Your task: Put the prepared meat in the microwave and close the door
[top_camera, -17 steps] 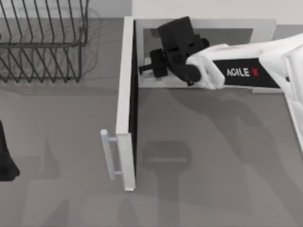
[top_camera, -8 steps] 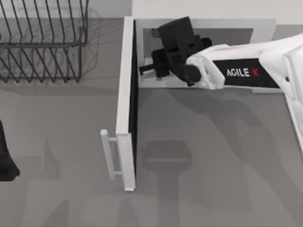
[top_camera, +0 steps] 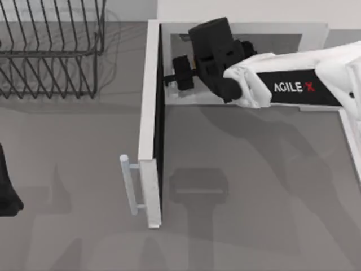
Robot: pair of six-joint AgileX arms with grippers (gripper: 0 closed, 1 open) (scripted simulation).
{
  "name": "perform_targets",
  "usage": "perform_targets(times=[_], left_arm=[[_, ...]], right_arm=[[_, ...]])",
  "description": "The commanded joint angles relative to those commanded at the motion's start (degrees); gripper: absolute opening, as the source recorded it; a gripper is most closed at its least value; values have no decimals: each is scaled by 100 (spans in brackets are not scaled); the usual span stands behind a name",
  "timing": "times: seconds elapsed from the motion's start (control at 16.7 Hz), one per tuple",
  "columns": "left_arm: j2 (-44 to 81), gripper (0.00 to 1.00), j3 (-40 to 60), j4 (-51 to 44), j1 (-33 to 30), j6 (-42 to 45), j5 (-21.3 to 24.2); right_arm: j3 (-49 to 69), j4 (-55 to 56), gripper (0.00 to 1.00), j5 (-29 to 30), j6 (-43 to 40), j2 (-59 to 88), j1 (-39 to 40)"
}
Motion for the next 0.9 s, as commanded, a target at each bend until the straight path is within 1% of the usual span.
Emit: perform_targets(times=[0.18,0.48,0.9], left_arm=[[0,100,0,0,0,0,0],[0,100,0,0,0,0,0],[0,100,0,0,0,0,0]], right_arm=[[-510,180,100,6,90,-352,250],[-1777,323,100,135,327,-998,714],[-3443,620,100,704,821,-1947,1269]])
